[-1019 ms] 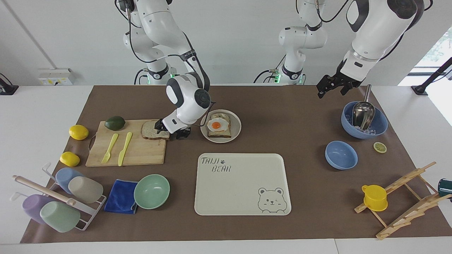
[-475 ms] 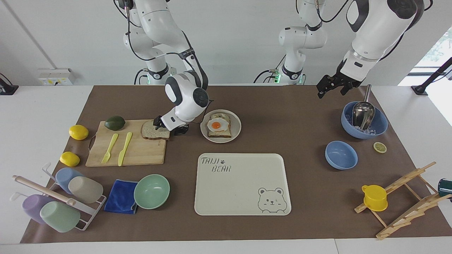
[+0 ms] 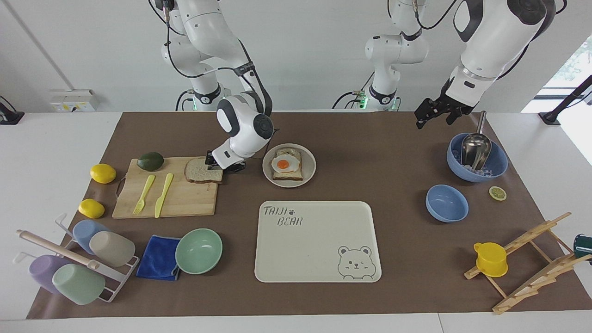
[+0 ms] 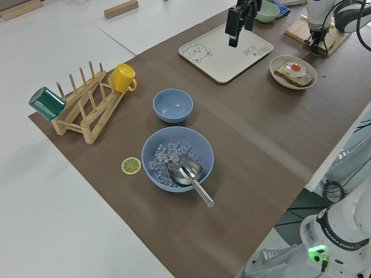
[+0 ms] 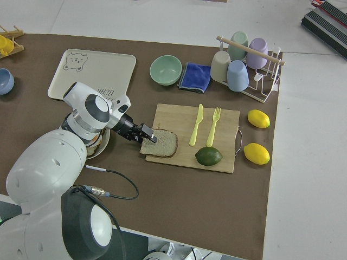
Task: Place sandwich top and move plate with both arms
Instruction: 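Grasp the bread slice with the right gripper and lift it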
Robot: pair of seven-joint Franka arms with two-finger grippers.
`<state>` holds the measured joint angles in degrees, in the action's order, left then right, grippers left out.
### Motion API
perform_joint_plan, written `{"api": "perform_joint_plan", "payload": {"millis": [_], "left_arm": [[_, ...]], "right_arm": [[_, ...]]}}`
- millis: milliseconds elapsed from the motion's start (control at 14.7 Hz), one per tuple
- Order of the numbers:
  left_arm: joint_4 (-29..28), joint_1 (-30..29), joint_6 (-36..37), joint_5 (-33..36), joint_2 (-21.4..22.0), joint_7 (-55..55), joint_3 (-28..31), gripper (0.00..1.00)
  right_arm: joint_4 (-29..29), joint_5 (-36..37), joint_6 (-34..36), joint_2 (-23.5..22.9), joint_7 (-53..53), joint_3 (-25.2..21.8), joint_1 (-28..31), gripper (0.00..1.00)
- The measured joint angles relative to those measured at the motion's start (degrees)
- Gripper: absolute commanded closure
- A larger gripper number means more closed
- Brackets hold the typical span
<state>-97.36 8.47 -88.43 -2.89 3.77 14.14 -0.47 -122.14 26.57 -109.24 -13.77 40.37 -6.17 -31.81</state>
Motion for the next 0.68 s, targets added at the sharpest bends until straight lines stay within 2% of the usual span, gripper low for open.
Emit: {"api": "perform_joint_plan", "payload": {"millis": [68, 340, 679], "left_arm": [[0.0, 0.0, 0.0, 0.0, 0.0, 0.0, 0.0, 0.00], [0.0, 0.0, 0.0, 0.0, 0.0, 0.0, 0.0, 0.00], [0.0, 0.0, 0.0, 0.0, 0.0, 0.0, 0.0, 0.00]], "right_arm": [[0.0, 0.1, 0.1, 0.2, 0.0, 0.0, -0.3, 1.00], [1.1, 0.3, 1.8, 1.1, 0.0, 0.1, -0.5, 1.00], [12.1, 0.4, 13.0, 1.4, -0.6, 0.2, -3.9, 1.00]]}}
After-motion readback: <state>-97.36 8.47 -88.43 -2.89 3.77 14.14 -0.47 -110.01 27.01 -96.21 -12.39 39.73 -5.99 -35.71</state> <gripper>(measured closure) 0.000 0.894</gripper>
